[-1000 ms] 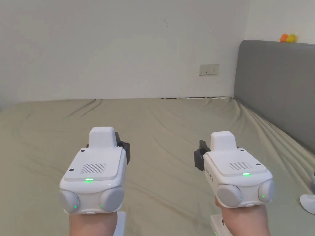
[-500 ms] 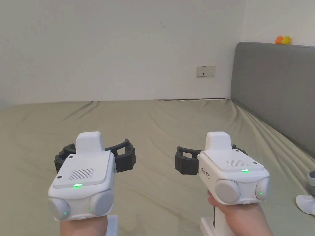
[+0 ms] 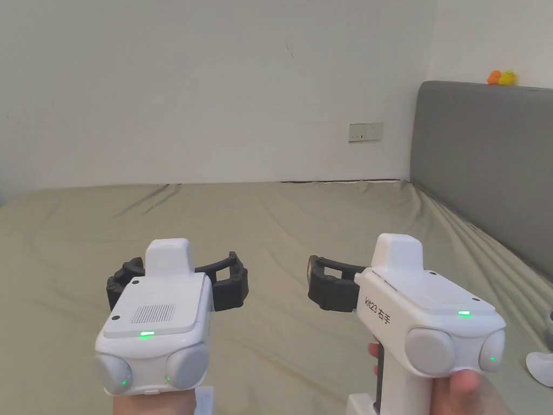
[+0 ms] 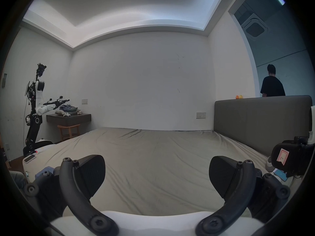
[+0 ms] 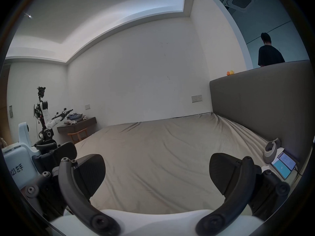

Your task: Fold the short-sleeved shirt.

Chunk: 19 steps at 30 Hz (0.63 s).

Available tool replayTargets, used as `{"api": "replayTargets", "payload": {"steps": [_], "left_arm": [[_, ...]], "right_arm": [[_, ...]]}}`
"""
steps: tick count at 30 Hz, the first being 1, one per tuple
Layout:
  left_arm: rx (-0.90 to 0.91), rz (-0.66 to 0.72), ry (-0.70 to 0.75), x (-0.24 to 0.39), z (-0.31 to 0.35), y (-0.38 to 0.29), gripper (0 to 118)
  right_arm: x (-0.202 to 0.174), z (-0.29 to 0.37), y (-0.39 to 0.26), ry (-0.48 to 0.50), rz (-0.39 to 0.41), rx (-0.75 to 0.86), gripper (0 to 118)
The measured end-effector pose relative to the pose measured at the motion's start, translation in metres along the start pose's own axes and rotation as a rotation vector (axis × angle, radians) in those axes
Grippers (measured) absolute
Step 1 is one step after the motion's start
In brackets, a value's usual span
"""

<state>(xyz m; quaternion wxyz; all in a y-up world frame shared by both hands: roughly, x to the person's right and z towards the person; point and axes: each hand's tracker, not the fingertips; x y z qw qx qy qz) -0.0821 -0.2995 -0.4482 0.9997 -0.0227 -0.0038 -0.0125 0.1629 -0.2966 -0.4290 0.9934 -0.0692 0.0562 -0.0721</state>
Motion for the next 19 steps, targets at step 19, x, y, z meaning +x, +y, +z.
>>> {"api": "replayTargets", "payload": {"steps": [19], "left_arm": [[-0.001,-0.014,-0.007,-0.002,0.002,-0.007,118]], "right_arm": [[0.011,-0.003,-0.005,-0.067,-0.021,0.002,118]]}}
